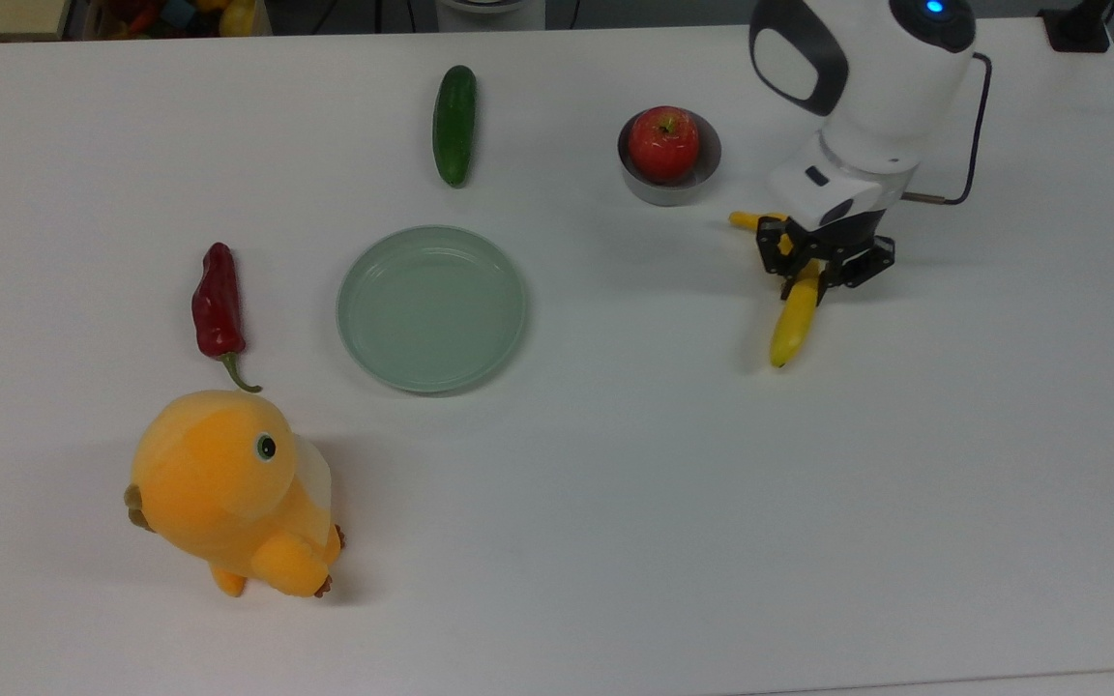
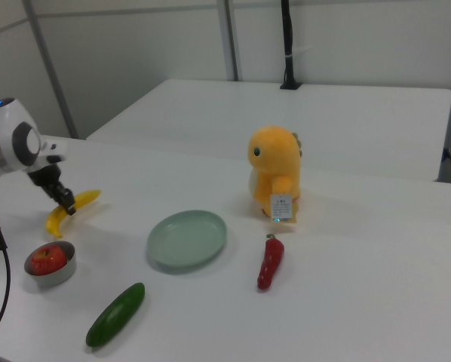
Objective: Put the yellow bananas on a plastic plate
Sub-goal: 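Lift the banana and carry it over the green plate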
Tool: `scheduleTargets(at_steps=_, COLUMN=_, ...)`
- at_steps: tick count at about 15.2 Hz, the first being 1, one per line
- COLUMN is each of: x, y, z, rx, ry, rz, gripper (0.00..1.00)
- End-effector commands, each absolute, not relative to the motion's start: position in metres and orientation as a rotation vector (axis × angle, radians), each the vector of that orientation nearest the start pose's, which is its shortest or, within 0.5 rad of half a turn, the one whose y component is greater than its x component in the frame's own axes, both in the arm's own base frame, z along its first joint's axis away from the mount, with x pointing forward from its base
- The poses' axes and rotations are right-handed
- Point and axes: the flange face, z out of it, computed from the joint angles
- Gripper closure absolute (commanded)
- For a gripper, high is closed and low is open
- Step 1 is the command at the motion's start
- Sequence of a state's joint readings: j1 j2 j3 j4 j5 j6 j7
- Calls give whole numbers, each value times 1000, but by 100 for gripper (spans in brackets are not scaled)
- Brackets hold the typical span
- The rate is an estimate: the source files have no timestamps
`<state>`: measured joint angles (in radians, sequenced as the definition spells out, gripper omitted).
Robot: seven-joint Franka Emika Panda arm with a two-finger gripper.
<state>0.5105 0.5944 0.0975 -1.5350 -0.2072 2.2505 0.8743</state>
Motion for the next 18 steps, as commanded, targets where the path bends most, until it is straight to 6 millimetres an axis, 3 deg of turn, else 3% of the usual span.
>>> scheduleTargets(at_steps=1, x=632, y=327, z=358, rx=-3114, ry=299, rz=-345, gripper=75)
scheduleTargets(at_steps=5, x=666, y=244, z=385, rx=-3113, ry=386, rz=-399, gripper=75)
scheduleTargets(at_steps=8, x=689, y=152, z=392, rx=-3172, ry=449, rz=-392, gripper=75)
scheduleTargets(at_steps=10, x=694, y=122, z=389, rx=-3186, ry=458, rz=-379, gripper=75)
scheduleTargets(at_steps=13, x=689, y=90, z=371, rx=-3224, ry=483, rz=-276, gripper=75)
scheduleTargets(at_steps=18, x=665, y=86, z=357, rx=-3309, ry=450, rz=14, gripper=74)
